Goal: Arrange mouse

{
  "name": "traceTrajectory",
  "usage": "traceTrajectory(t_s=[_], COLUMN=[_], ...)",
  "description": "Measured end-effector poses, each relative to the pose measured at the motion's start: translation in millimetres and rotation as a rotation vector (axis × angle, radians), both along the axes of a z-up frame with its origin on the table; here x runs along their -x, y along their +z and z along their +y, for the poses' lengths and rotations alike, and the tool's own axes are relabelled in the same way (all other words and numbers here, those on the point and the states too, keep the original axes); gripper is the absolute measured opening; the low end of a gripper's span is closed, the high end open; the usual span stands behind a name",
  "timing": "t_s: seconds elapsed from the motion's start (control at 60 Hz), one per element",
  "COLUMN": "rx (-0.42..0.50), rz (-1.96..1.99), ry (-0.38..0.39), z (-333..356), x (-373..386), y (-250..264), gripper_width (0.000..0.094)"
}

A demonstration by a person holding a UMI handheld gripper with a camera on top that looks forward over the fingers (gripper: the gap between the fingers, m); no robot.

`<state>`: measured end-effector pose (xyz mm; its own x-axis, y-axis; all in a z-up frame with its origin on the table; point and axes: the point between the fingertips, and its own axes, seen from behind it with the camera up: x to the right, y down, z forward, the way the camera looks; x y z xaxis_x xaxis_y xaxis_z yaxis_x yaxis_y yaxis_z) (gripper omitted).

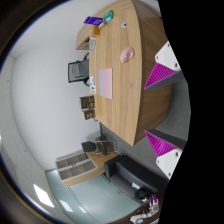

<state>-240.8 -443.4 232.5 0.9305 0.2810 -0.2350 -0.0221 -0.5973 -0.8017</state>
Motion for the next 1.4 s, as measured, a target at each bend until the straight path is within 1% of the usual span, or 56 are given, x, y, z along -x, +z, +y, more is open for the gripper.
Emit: traceTrajectory(t_s=[0.017,0.1,0.267,0.317,0.383,0.417,0.483,0.533,0.617,0.7,0.8,0.95,1.0,1.15,1.367,1.4], rx=[0.0,0.012,0.048,0.061,0.046,0.028,-0.031,-0.053,-0.032,-0.039,-0.025,0.01,0.025,0.012,0.018,0.017], rz=[-0.011,-0.051,-0.066,-0.072,-0.091,-0.107,-0.164,-0.224,-0.23,-0.242,-0.244,-0.188,-0.166,-0.18,-0.195,-0.198], ry=[-0.019,-0.08,-0.196,-0.222,-0.244,-0.242,-0.194,-0.177,-0.126,-0.102,-0.067,-0.083,-0.075,-0.056,-0.127,-0.136], z=[-8,-8,21,36,65,83,125,156,195,231,260,287,294,316,338,339], x=[13,-2,-74,-98,-131,-146,-171,-191,-201,-214,-223,-232,-228,-227,-245,-247], y=[2,-13,-50,-64,-81,-92,-117,-138,-164,-179,-198,-220,-225,-232,-238,-238], gripper_width=[0.082,0.0823,0.0822,0.0824,0.0824,0.0826,0.0823,0.0821,0.0817,0.0815,0.0811,0.0814,0.082,0.0822,0.0819,0.0805])
